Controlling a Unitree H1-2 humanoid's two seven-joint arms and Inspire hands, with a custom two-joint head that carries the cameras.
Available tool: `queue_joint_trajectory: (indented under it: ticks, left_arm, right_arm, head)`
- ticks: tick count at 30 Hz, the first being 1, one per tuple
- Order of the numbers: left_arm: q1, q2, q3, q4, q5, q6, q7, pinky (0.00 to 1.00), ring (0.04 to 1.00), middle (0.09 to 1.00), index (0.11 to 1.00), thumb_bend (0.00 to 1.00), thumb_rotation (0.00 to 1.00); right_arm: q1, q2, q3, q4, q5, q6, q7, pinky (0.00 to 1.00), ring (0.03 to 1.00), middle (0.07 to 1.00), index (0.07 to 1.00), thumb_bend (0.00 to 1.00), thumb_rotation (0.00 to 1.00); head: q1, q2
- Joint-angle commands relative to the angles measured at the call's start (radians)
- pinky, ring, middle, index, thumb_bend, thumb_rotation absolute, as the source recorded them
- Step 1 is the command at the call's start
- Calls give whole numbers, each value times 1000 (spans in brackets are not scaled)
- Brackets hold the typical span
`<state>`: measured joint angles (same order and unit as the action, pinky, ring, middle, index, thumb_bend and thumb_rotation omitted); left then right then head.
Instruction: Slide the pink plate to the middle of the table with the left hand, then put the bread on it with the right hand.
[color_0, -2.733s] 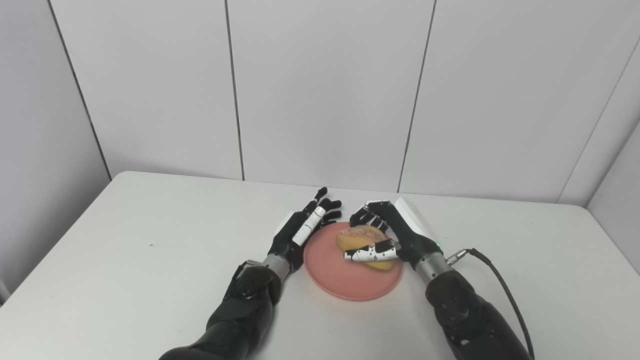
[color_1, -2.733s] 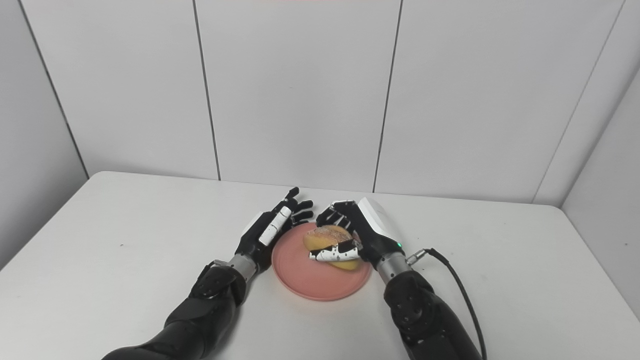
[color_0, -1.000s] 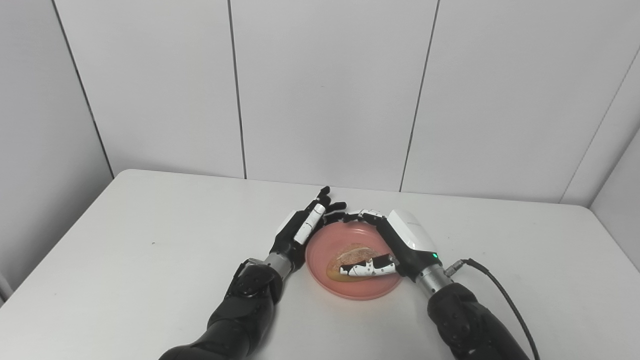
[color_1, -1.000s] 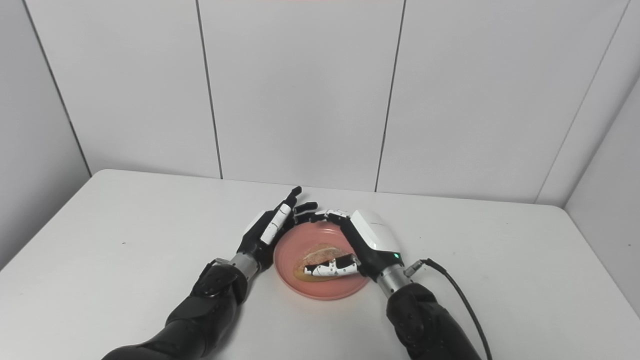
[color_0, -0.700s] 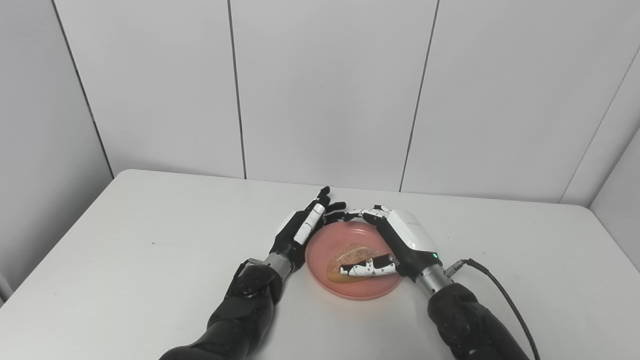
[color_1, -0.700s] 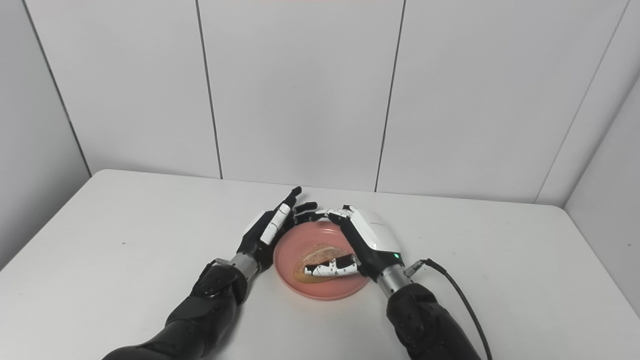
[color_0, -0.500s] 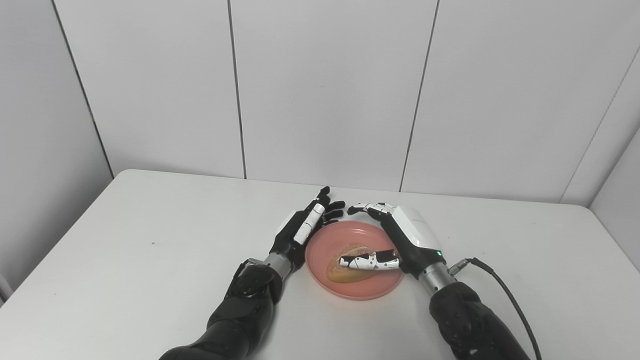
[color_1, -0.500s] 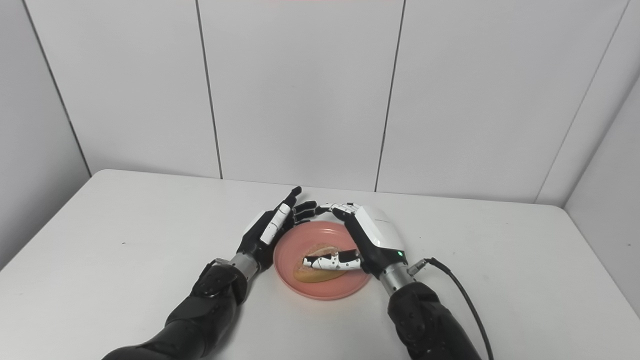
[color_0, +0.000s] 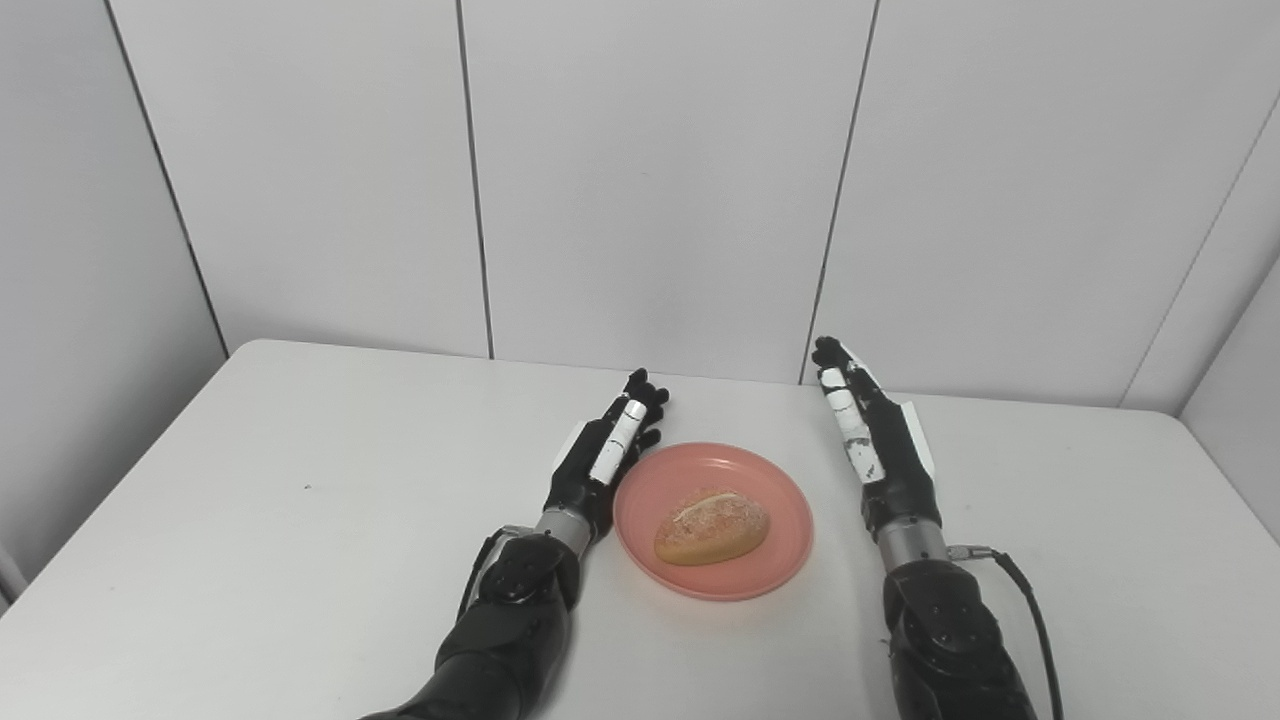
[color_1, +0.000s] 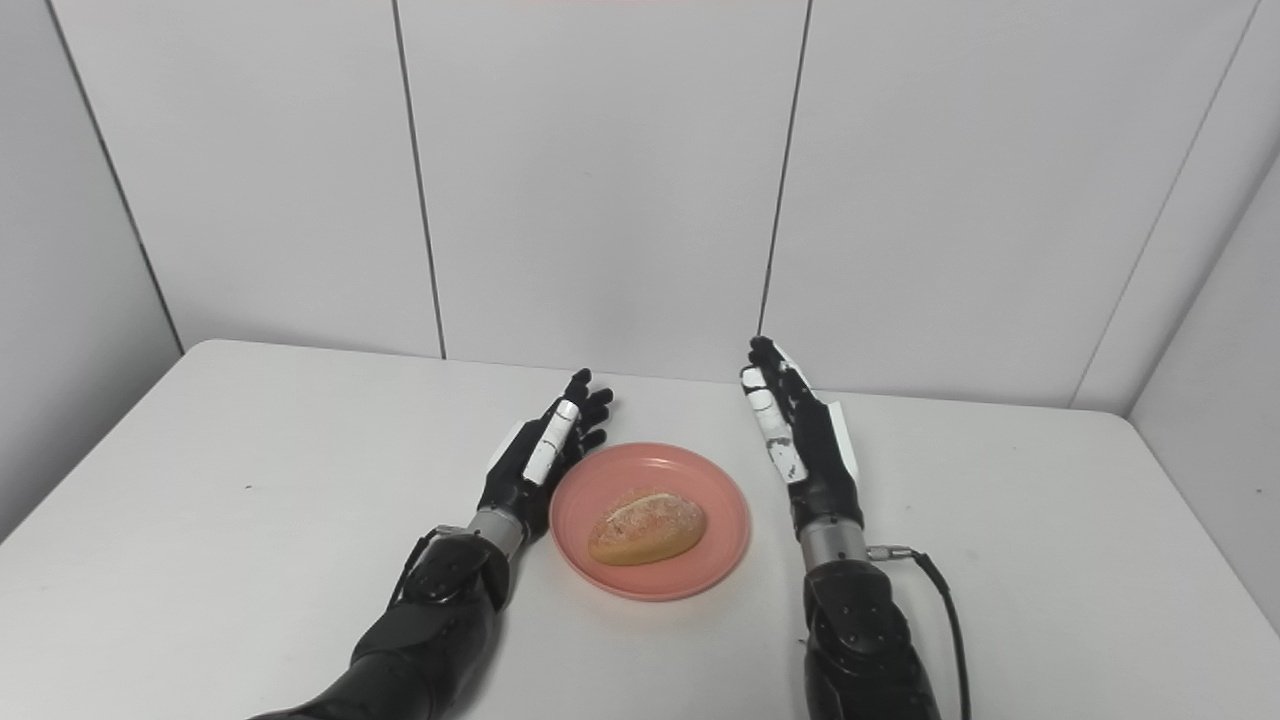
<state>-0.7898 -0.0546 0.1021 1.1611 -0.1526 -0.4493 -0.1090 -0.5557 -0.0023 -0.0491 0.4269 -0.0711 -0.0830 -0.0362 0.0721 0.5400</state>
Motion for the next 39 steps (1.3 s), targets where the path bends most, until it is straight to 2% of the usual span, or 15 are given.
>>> queue_joint_trajectory:
  ticks: [1, 5, 8, 16, 22, 27, 32, 36, 39]
  left_arm:
    - [52, -43, 0, -15, 35, -20, 110, 999, 1000, 984, 999, 791, 924]
    - [80, -77, -2, -56, 81, -20, 263, 1000, 1000, 999, 1000, 772, 944]
    - [97, -95, -1, -79, 103, -18, 340, 1000, 1000, 1000, 1000, 746, 955]
    - [124, -108, -10, -100, 138, -18, 434, 1000, 1000, 1000, 1000, 798, 978]
    - [137, -88, -29, -108, 132, -9, 420, 1000, 1000, 1000, 1000, 798, 981]
    - [143, -69, -33, -111, 130, -15, 403, 1000, 1000, 1000, 1000, 750, 930]
    - [153, -51, -46, -117, 135, -9, 376, 1000, 1000, 1000, 1000, 722, 930]
    - [163, -45, -42, -137, 112, 16, 332, 1000, 1000, 1000, 1000, 711, 917]
    - [167, -39, -43, -146, 106, 31, 297, 1000, 1000, 1000, 1000, 714, 926]
  right_arm:
    - [-43, 3, -15, 3, 29, 1, -14, 982, 937, 922, 892, 848, 942]
    - [-48, 5, -26, 49, 50, -11, -21, 999, 958, 953, 919, 912, 915]
    - [-52, 2, -25, 83, 49, -24, -34, 990, 952, 949, 927, 916, 966]
    - [-52, -9, -2, 175, 29, -79, -48, 1000, 968, 945, 914, 875, 1000]
    - [-50, -7, 2, 233, 28, -124, -57, 1000, 983, 952, 924, 844, 1000]
    - [-53, 12, -25, 266, 78, -134, -52, 1000, 983, 957, 920, 828, 1000]
    - [-58, 29, -54, 289, 137, -141, -43, 990, 956, 956, 936, 808, 1000]
    - [-64, 61, -123, 285, 256, -89, -26, 989, 951, 957, 949, 825, 996]
    - [-65, 71, -146, 277, 288, -52, -41, 970, 961, 977, 962, 819, 1000]
  head:
    - [1, 0]
    - [1, 1]
    - [2, 1]
    - [-2, 4]
    - [-7, 8]
    - [-12, 8]
    - [-19, 9]
    - [-22, 10]
    - [-24, 11]
